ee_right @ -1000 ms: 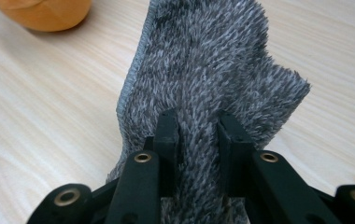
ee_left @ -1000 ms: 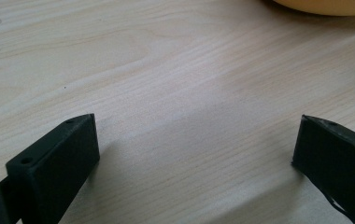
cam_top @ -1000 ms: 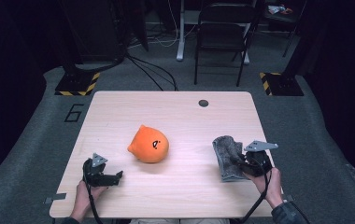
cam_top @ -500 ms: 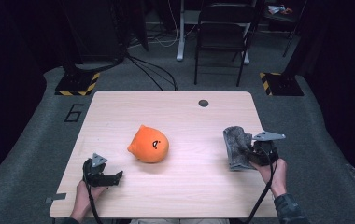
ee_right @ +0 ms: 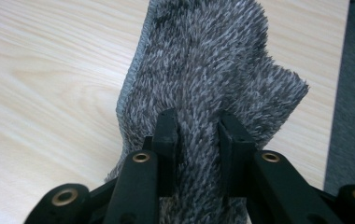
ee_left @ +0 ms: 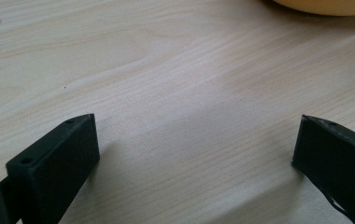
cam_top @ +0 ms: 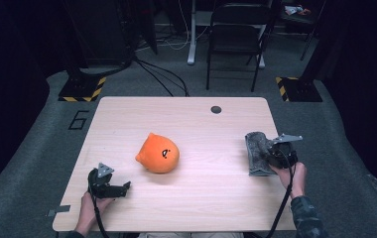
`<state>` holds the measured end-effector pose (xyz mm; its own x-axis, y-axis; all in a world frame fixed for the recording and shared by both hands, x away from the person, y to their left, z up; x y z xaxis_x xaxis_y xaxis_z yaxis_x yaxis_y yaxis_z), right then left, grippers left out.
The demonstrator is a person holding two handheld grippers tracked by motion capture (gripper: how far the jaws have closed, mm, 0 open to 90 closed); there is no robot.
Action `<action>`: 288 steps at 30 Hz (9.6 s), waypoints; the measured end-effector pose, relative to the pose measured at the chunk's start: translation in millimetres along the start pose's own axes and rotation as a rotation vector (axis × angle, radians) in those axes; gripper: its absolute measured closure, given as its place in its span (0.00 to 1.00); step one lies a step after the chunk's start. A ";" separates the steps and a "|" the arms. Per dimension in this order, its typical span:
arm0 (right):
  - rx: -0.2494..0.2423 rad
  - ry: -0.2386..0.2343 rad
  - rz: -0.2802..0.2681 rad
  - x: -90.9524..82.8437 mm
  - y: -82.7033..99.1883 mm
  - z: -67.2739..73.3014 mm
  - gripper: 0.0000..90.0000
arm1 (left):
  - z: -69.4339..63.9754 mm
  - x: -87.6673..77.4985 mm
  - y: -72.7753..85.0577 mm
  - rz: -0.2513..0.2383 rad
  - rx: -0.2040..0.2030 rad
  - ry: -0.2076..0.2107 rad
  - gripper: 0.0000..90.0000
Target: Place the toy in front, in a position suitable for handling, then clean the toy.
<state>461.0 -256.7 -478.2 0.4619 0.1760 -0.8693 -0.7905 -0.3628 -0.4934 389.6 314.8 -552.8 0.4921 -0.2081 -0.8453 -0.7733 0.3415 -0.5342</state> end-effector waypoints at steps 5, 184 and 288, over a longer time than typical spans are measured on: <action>0.035 0.009 0.041 17.2 2.6 -12.5 0.77 | 0.0 0.1 0.0 -0.001 0.000 0.001 0.00; -0.135 -0.088 0.109 -15.3 39.8 60.8 0.16 | -186.9 -7.8 -160.6 -0.224 0.025 0.090 0.66; 0.160 0.042 0.183 54.6 8.7 -9.8 0.20 | -124.3 11.7 -113.4 -0.069 0.207 0.255 0.80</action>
<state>483.2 -259.2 -529.7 0.3184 0.0812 -0.9445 -0.9148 -0.2348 -0.3286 433.4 159.8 -503.0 0.4044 -0.4507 -0.7958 -0.6314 0.4920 -0.5995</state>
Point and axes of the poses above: each handheld gripper's, and its own axes: x roughly forward along the jaws, y roughly out of its underside, z roughly to its left, the point moved 3 cm from there along x, roughly forward along the jaws, and after that the axes turned 14 degrees about z, right-handed, at the moved point
